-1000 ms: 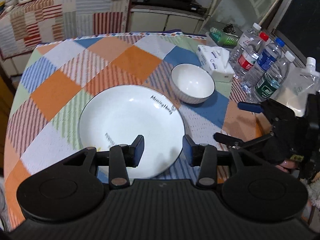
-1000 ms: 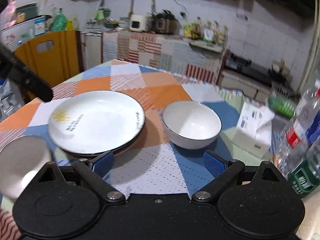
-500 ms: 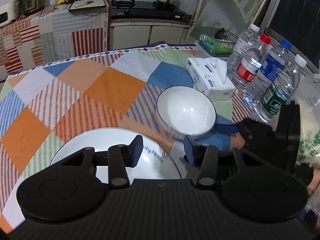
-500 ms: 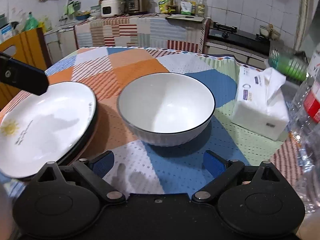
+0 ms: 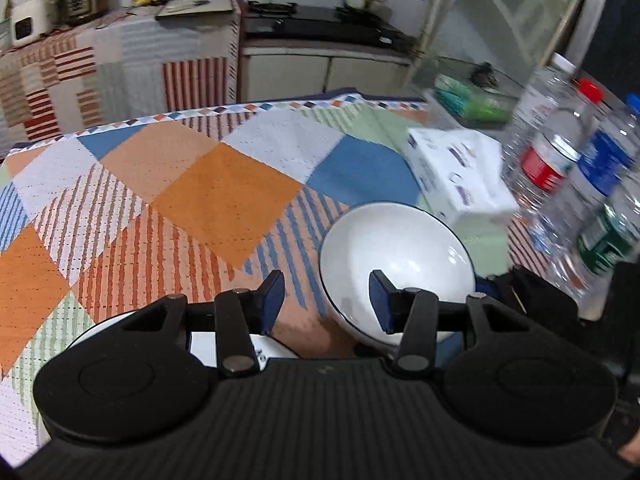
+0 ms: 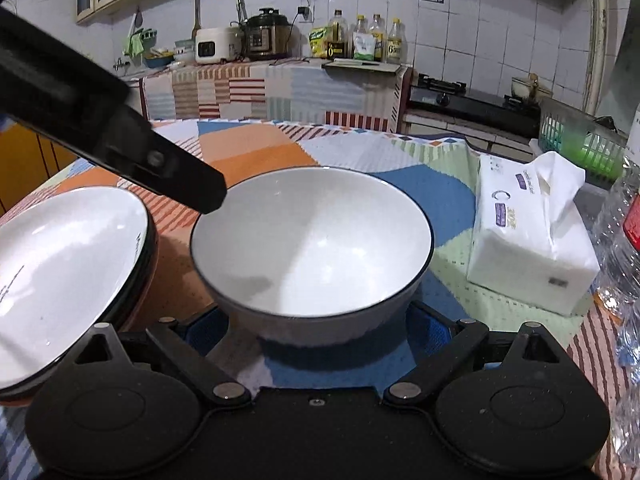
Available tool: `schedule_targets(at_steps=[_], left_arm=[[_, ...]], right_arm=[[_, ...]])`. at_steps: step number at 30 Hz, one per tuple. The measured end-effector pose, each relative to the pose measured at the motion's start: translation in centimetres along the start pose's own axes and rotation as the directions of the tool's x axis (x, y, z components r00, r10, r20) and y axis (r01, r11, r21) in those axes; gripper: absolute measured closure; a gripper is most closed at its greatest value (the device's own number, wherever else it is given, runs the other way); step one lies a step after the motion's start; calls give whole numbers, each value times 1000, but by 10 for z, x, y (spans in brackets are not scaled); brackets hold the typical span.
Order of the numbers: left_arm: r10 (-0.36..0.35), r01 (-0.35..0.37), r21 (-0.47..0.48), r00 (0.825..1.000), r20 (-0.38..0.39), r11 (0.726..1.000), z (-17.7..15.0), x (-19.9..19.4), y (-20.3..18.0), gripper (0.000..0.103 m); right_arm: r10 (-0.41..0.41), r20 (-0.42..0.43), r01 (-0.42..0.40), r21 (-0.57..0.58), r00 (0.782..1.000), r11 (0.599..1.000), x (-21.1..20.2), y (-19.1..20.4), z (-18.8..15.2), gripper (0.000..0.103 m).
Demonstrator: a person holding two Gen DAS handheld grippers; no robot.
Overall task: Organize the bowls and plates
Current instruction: 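Grasp that bowl's rim with the right gripper and lift it, then lower the bowl into the nested bowls and open the right gripper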
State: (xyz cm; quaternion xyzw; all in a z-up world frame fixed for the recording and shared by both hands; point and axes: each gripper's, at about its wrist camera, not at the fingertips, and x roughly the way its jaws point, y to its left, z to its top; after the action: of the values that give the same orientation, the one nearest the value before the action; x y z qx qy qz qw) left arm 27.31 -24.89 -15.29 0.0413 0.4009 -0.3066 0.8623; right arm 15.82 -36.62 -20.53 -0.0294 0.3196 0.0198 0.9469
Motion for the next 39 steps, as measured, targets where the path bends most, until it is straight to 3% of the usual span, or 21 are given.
schedule_targets(at_steps=[11,13,15,21,27,34,39], left_arm=[[0,-1,-12,1000,-14,1000,2,23,-4,69],[-13,12,-20,1000,-23,1000,1,25,-3,79],[-15,14,-30,1000,-25,999,1,25,-2,83],[-78,65,-143,993,-84,988,2,20,12,85],[-91,89,-26,993,-77,996,-3,-13,-3,85],[-80,89,94,993,-90,992,-8,-61,-19,85],[-161,163,39,985,-57,986,-15,-105,-7,85]], right_arm=[[21,18,-20,-29,1000,999,5,1,3,6],[19,21,-19,-29,1000,999,3,2,3,6],[18,24,-17,-29,1000,999,1,3,1,6],[-2,46,4,-47,999,999,-10,12,-7,6],[17,85,-18,8,996,1000,-36,18,-16,6],[14,102,-13,-12,995,1000,-70,33,-14,6],[30,124,-25,-42,992,999,-101,47,-9,6]])
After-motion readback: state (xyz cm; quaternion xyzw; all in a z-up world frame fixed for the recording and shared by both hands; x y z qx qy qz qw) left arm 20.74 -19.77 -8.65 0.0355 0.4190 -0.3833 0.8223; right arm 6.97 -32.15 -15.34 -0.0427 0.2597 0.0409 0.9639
